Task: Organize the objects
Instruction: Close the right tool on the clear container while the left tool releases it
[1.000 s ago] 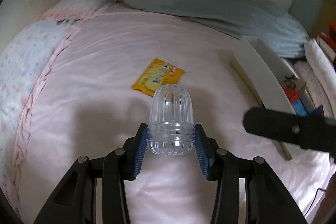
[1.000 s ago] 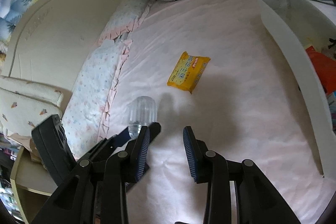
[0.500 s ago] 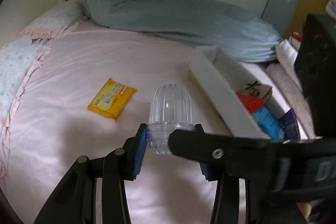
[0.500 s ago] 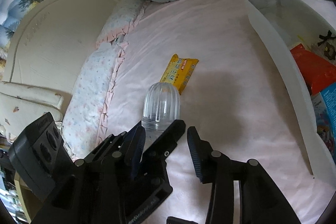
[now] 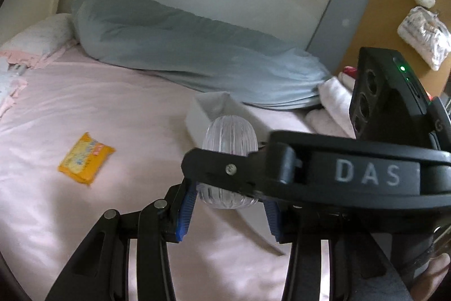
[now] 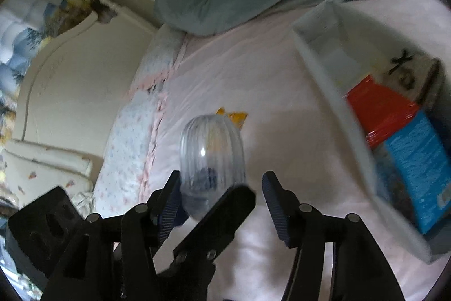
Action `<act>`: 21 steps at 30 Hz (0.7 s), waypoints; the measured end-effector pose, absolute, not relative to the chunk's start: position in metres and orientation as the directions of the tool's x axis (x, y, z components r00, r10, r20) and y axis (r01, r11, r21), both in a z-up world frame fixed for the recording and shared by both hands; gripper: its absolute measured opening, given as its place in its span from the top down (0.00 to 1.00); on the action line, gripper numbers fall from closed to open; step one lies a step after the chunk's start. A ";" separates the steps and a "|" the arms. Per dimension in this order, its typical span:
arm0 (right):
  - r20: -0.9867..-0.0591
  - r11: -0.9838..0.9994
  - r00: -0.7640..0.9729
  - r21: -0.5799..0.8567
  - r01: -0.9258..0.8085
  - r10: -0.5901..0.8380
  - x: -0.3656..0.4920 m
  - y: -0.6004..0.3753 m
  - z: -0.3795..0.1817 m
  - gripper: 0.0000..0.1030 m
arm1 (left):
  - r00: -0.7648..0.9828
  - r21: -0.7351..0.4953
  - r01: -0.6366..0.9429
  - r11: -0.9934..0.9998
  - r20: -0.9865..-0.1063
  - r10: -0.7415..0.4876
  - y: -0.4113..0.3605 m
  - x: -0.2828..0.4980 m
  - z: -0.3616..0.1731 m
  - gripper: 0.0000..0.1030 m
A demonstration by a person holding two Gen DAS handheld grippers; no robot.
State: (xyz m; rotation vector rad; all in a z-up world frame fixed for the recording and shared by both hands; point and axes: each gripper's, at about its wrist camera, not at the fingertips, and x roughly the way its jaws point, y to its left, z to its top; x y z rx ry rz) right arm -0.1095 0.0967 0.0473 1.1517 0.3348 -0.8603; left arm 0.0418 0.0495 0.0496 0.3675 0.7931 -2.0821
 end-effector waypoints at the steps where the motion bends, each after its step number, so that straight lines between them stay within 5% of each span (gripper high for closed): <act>1: -0.641 0.139 0.632 0.646 0.751 -0.436 -0.113 0.098 0.051 0.46 | -0.600 -0.418 0.799 -0.432 -0.511 -0.615 0.049 0.039 0.050 0.58; 4: -0.639 0.137 0.602 0.623 0.770 -0.478 -0.123 0.103 0.060 0.58 | -0.649 -0.495 0.755 -0.430 -0.473 -0.596 0.048 0.030 0.048 0.58; 12: -0.652 0.066 0.519 0.587 0.807 -0.552 -0.160 0.107 0.064 0.59 | -0.754 -0.623 0.649 -0.436 -0.449 -0.480 0.043 0.001 0.033 0.54; 18: -0.712 -0.077 0.224 0.364 0.928 -0.665 -0.192 0.110 0.074 0.59 | -0.714 -0.571 0.698 -0.432 -0.511 -0.479 0.043 -0.009 0.027 0.54; 21: -0.736 -0.139 0.230 0.403 0.905 -0.637 -0.213 0.104 0.064 0.59 | -0.693 -0.552 0.719 -0.422 -0.522 -0.497 0.041 -0.004 0.028 0.54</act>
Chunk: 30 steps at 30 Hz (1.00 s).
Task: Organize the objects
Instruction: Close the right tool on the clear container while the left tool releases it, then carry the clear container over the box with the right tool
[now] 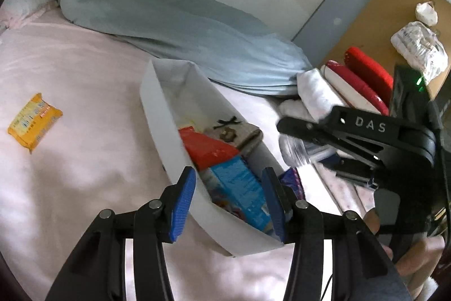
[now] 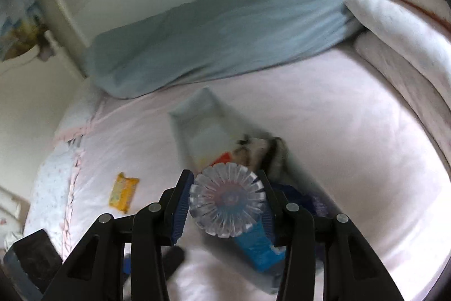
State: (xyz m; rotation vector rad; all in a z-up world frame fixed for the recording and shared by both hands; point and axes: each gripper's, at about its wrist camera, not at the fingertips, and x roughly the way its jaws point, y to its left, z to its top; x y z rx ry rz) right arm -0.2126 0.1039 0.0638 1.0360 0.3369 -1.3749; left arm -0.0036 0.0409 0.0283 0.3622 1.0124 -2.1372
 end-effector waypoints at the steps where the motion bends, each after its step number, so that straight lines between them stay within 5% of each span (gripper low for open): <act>1: -0.742 -0.163 0.267 0.451 0.878 -0.615 -0.221 0.102 0.057 0.59 | -0.688 -0.552 0.723 -0.416 -0.525 -0.501 0.041 -0.003 0.029 0.54; 30: -0.800 -0.207 0.283 0.445 0.871 -0.529 -0.231 0.099 0.048 0.56 | -0.657 -0.457 0.751 -0.477 -0.593 -0.466 0.051 -0.030 0.023 0.55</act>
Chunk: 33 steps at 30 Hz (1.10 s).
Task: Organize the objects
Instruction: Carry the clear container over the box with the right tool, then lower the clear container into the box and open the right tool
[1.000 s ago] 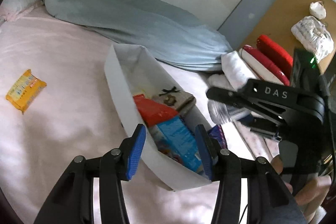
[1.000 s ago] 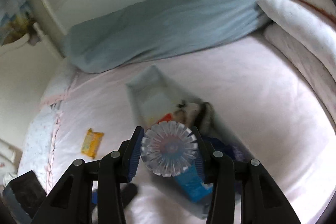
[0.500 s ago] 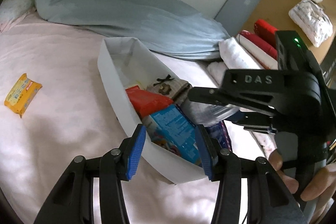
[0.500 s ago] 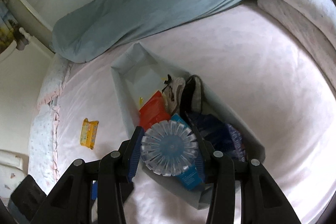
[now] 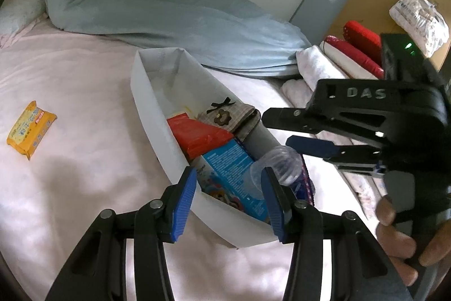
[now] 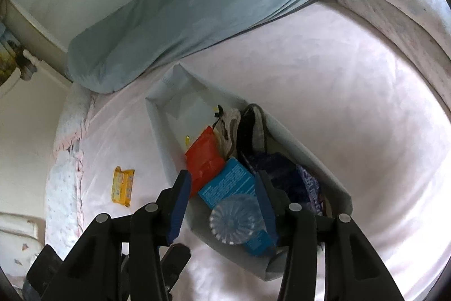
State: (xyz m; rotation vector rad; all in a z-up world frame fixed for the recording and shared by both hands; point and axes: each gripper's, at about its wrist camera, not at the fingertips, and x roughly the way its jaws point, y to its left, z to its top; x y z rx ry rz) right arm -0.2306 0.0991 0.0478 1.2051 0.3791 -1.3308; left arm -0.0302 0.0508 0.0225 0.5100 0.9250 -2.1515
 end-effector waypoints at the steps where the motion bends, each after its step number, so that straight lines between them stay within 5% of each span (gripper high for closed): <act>1: -0.800 -0.196 0.280 0.437 0.878 -0.530 -0.229 0.100 0.050 0.56 | -0.654 -0.452 0.753 -0.479 -0.595 -0.467 0.051 -0.030 0.022 0.55; 17: -0.799 -0.148 0.218 0.356 0.923 -0.560 -0.217 0.108 0.065 0.56 | -0.610 -0.437 0.791 -0.428 -0.612 -0.503 0.048 -0.005 0.025 0.55; 26: -0.765 -0.072 0.467 0.549 0.832 -0.444 -0.196 0.093 0.040 0.56 | -0.594 -0.444 0.805 -0.395 -0.602 -0.534 0.044 0.014 0.028 0.55; 31: -0.925 -0.218 0.131 0.219 0.951 -0.357 -0.185 0.090 0.027 0.60 | -0.577 -0.420 0.817 -0.396 -0.617 -0.536 0.044 0.013 0.027 0.55; 33: -0.947 -0.277 0.107 0.195 0.941 -0.303 -0.190 0.092 0.020 0.59 | -0.576 -0.417 0.817 -0.398 -0.619 -0.534 0.043 0.013 0.027 0.55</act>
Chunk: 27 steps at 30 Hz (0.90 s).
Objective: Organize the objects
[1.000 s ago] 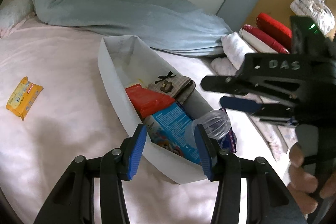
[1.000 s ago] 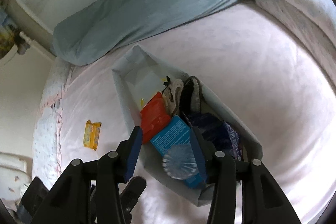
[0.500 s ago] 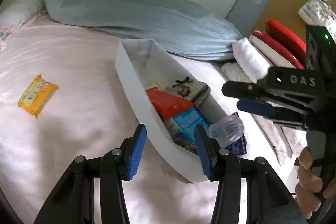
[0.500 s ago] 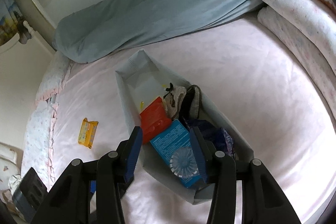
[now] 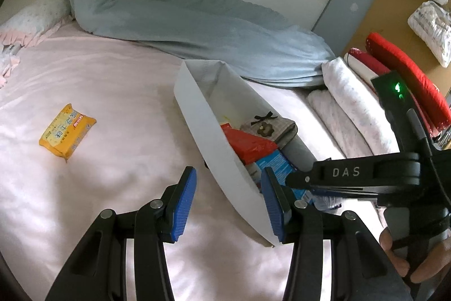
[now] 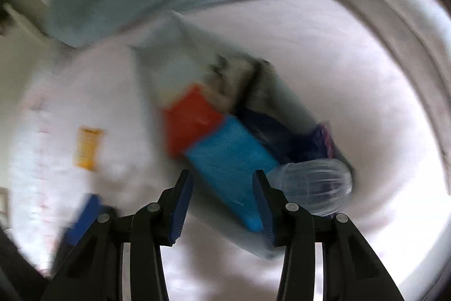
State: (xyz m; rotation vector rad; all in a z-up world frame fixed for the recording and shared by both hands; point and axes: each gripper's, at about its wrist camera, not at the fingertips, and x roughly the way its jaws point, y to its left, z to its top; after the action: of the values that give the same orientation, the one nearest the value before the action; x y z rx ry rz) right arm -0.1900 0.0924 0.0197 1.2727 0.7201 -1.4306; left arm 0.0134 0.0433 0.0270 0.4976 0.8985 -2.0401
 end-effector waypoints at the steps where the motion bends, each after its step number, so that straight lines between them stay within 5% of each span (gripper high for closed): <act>1: -0.949 -0.289 0.127 0.213 0.933 -0.289 -0.193 0.093 0.017 0.59 | -0.576 -0.418 0.817 -0.398 -0.619 -0.533 0.043 0.014 0.027 0.55; 7: -0.939 -0.292 0.224 0.297 0.909 -0.261 -0.197 0.094 0.012 0.60 | -0.555 -0.400 0.831 -0.386 -0.630 -0.543 0.042 0.019 0.026 0.55; 14: -0.811 -0.149 0.383 0.487 0.860 -0.442 -0.197 0.099 0.054 0.59 | -0.542 -0.410 0.840 -0.355 -0.616 -0.571 0.040 0.036 0.030 0.55; 23: -0.924 -0.241 0.233 0.311 0.919 -0.304 -0.212 0.092 0.028 0.59 | -0.512 -0.394 0.858 -0.328 -0.624 -0.591 0.038 0.059 0.031 0.55; 27: -0.944 -0.257 0.229 0.289 0.922 -0.237 -0.217 0.089 0.009 0.69 | -0.488 -0.379 0.872 -0.311 -0.621 -0.613 0.037 0.077 0.036 0.55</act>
State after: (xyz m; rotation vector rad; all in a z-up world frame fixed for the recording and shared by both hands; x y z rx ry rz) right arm -0.2171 0.0887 0.0093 1.3743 0.7096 -1.2996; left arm 0.0774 0.0367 0.0359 0.4517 0.8588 -1.9308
